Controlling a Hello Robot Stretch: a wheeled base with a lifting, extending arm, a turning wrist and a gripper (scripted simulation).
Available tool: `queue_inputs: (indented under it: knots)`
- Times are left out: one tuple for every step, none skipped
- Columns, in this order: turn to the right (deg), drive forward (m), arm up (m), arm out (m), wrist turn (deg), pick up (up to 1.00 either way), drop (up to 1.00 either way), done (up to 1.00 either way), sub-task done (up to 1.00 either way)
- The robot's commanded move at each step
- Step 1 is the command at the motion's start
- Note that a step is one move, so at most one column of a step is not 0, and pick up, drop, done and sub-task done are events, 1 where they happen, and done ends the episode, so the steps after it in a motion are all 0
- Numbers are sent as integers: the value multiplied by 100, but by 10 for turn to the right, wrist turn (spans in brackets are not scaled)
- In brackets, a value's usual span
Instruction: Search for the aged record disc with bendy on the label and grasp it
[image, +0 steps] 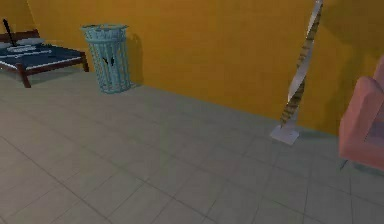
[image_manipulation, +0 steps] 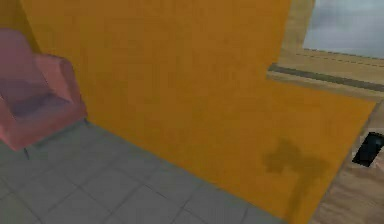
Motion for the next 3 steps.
queue_inputs:
  knots:
    - [-210,0,0,0,0,0,0,0,0]
    - [0,70,0,0,0,0,0,0,0]
    - [-390,0,0,0,0,0,0,0,0]
